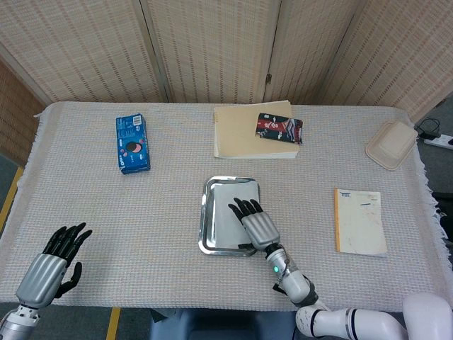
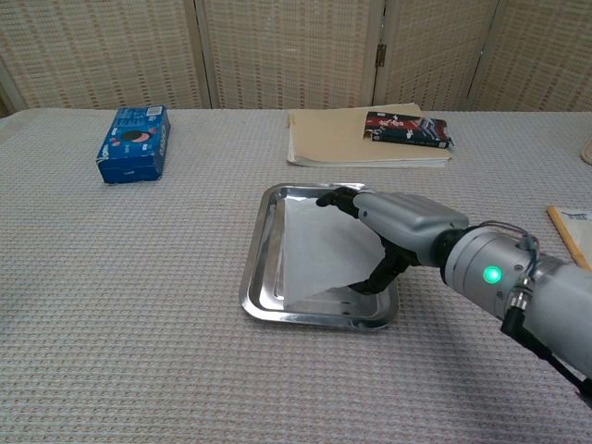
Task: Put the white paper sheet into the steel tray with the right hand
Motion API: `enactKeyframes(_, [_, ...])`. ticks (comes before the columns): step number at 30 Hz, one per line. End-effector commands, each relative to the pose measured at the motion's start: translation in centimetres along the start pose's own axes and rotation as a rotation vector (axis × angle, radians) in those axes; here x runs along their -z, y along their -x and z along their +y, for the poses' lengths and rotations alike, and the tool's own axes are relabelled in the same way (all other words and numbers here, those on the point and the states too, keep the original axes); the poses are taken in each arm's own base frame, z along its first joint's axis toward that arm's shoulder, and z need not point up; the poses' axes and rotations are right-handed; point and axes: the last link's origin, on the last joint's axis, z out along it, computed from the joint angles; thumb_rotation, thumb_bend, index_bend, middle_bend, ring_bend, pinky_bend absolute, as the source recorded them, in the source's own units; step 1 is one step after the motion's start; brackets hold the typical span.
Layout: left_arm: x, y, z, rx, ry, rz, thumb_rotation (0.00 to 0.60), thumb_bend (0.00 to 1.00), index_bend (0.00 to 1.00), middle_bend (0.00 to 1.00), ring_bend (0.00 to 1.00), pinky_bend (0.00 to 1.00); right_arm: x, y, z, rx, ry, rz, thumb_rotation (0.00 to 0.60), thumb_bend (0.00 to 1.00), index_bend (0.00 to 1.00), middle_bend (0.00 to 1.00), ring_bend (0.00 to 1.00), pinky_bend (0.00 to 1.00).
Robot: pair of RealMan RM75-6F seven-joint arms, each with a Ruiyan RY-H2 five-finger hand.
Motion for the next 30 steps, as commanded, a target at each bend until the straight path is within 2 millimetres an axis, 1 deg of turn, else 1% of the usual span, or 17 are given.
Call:
enactKeyframes(1, [0.0, 0.0, -0.1, 0.0, -0.003, 0.0, 0.6, 0.74, 0.0, 0.0, 0.0, 0.0, -1.1, -1.9, -1.5, 0.046, -0.018, -0.092, 0.6, 0.33, 0.0, 0.0, 0.0, 0.0])
enactKeyframes(6, [0.0, 0.0, 0.0, -0.002, -0.003, -0.001, 0.6, 0.74, 0.0, 0.0, 0.0, 0.0, -1.5, -2.3, -2.5, 0.055, -0.004, -0.148, 0.6, 0.31, 0.0, 0.0, 0.0, 0.0])
enactKeyframes(10, [0.0, 0.0, -0.1, -0.004, -0.003, 0.001, 0.6, 0.74, 0.0, 0.0, 0.0, 0.0, -1.5, -2.6, -2.8, 0.054, -0.005, -0.181, 0.6, 0.31, 0.0, 0.0, 0.0, 0.0])
enactKeyframes(16, [-0.1, 0.1, -0.1, -0.011, -0.005, -0.004, 0.6, 0.74, 0.0, 0.0, 0.0, 0.0, -2.1, -4.2, -2.9, 0.017, 0.016, -0.262, 0.6, 0.3, 0.0, 0.0, 0.0, 0.0])
enactKeyframes(19, [-0.1, 0.2, -0.1, -0.016, -0.007, -0.008, 0.6, 0.74, 0.0, 0.0, 0.0, 0.0, -2.5, -4.2, -2.8, 0.025, 0.027, -0.312, 0.6, 0.29, 0.0, 0.0, 0.0, 0.0])
enactKeyframes(23, [-0.1, 0.2, -0.1, -0.017, -0.007, -0.008, 0.6, 0.74, 0.0, 0.0, 0.0, 0.0, -3.0, -4.1, -3.2, 0.04, 0.023, -0.293, 0.6, 0.28, 0.0, 0.0, 0.0, 0.0])
enactKeyframes(26, [-0.2, 0.2, -0.2, -0.017, -0.011, -0.01, 0.6, 0.74, 0.0, 0.0, 0.0, 0.0, -3.0, -3.7, -3.0, 0.053, 0.022, -0.321, 0.6, 0.28, 0.0, 0.0, 0.0, 0.0])
enactKeyframes(28, [-0.1, 0.2, -0.1, -0.016, -0.009, -0.009, 0.6, 0.74, 0.0, 0.0, 0.0, 0.0, -3.1, -3.8, -3.1, 0.042, 0.023, -0.323, 0.6, 0.27, 0.0, 0.0, 0.0, 0.0])
enactKeyframes(30, [-0.1, 0.1, -0.1, -0.014, -0.008, -0.006, 0.6, 0.74, 0.0, 0.0, 0.0, 0.0, -3.0, -4.1, -3.3, -0.006, 0.011, -0.318, 0.6, 0.27, 0.0, 0.0, 0.0, 0.0])
